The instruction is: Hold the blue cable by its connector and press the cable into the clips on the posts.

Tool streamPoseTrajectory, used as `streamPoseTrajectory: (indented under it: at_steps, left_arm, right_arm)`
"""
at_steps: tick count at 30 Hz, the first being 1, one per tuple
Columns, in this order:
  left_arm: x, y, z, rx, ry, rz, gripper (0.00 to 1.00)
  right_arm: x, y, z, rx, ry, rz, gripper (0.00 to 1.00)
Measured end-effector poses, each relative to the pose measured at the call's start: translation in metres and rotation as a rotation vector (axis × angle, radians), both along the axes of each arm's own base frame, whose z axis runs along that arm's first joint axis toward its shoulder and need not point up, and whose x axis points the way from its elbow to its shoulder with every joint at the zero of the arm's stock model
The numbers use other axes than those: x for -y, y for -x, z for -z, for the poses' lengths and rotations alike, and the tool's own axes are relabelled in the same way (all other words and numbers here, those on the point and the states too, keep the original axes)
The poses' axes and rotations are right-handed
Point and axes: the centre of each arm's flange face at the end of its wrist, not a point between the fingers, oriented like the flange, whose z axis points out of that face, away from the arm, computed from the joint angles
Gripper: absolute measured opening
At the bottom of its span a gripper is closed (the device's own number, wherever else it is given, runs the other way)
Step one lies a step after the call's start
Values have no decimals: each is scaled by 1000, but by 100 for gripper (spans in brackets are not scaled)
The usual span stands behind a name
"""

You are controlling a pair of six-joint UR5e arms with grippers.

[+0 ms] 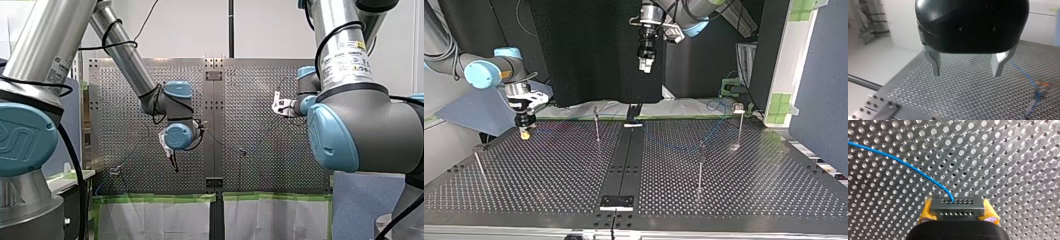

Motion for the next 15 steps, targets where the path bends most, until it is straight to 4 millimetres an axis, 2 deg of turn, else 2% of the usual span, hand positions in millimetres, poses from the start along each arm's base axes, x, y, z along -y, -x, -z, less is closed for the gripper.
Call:
streamPoseTrajectory:
  at_steps: [5,8,15]
  left_arm:
    - [-14,15,34,-51,-48,2,100]
    - [-21,22,47,-75,-70,2,100]
    - [-24,25,53,-85,-80,2,100]
  right_arm:
    - [-1,1,0,-3,1,0,0]
    - [-1,1,1,-6,2,-1,0]
    - [-1,1,1,-8,2,-1,0]
